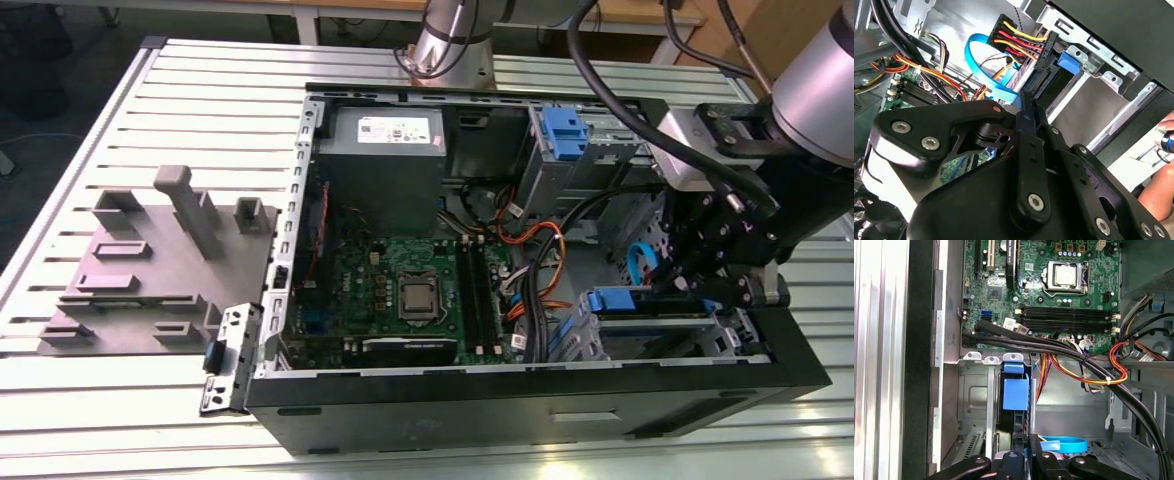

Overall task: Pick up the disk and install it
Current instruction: 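Insert the first disk wire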

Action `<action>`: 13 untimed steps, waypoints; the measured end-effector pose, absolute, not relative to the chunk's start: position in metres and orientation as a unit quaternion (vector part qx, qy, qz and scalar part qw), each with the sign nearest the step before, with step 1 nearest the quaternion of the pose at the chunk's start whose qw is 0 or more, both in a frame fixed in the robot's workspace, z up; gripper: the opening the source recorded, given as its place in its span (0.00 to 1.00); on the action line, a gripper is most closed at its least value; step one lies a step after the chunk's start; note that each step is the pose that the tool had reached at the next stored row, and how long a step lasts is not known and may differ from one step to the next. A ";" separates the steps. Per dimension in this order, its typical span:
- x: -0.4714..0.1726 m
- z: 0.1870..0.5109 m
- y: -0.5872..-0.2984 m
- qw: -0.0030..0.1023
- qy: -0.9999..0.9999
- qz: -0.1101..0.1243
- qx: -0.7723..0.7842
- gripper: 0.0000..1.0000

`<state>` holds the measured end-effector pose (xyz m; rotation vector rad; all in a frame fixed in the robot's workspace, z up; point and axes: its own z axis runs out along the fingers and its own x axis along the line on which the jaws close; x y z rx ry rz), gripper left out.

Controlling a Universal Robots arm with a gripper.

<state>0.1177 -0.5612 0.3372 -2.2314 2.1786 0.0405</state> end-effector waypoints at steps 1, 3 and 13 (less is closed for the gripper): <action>0.118 0.337 -0.561 0.012 0.697 0.013 -0.717 0.16; 0.117 0.337 -0.561 0.012 0.695 0.012 -0.718 0.16; 0.116 0.339 -0.562 0.014 0.693 0.007 -0.721 0.16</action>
